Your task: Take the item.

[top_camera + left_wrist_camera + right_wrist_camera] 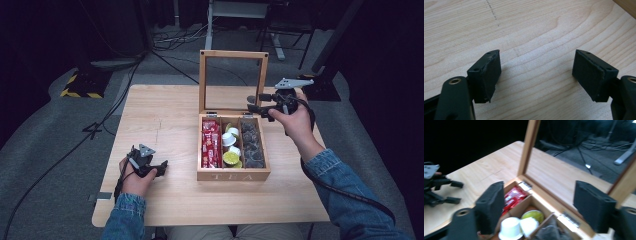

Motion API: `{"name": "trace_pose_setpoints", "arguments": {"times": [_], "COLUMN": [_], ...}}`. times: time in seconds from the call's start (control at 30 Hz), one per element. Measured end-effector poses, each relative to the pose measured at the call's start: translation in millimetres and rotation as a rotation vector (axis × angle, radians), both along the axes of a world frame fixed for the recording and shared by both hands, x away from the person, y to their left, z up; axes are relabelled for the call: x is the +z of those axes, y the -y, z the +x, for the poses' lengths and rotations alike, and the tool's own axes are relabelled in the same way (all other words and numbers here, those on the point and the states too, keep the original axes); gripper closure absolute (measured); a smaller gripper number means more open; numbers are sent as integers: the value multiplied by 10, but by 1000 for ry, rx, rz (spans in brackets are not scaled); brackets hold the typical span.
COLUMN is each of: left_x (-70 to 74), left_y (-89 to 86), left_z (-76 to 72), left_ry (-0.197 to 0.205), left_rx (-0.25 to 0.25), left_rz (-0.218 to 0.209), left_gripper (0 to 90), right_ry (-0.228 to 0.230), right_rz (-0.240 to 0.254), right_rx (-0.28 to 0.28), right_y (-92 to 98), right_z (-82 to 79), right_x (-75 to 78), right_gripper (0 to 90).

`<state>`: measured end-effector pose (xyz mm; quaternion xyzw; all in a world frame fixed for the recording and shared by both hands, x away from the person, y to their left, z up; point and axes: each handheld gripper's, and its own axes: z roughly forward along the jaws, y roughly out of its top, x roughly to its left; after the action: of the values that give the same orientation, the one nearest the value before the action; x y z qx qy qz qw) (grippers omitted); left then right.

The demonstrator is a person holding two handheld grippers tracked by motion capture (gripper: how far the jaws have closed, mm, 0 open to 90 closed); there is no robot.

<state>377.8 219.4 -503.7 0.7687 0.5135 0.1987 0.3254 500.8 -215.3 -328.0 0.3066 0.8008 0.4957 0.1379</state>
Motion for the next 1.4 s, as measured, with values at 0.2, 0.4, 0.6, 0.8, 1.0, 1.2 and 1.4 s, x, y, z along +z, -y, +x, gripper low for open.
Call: {"name": "trace_pose_setpoints", "arguments": {"times": [0.2, 0.4, 0.6, 0.8, 1.0, 1.2, 1.4], "left_x": [0, 0, 1, -1, -2, -1, 1], "left_y": [2, 2, 2, 9, 9, 8, 4], "left_z": [4, 4, 2, -3, -3, -2, 1], "left_ry": [-3, -3, -3, 0, 0, 0, -3], "left_rx": [-1, -1, -1, 7, 7, 7, 4], "left_rz": [-1, -1, 2, 2, 1, 1, 1], "left_gripper": [228, 229, 229, 229, 228, 228, 227], "right_ry": [11, -1, -57, -109, -172, -205, -238], "right_rz": [-28, -28, -37, -65, -120, -161, -210], "right_rx": [55, 119, 192, 248, 257, 262, 249], "right_y": [-159, -332, -547, -797, -997, -1126, -1204], "right_z": [-123, -219, -285, -293, -291, -279, -285], "right_x": [-31, -79, -181, -362, -512, -657, -772], "right_gripper": [205, 304, 441, 477, 453, 438, 424]}}
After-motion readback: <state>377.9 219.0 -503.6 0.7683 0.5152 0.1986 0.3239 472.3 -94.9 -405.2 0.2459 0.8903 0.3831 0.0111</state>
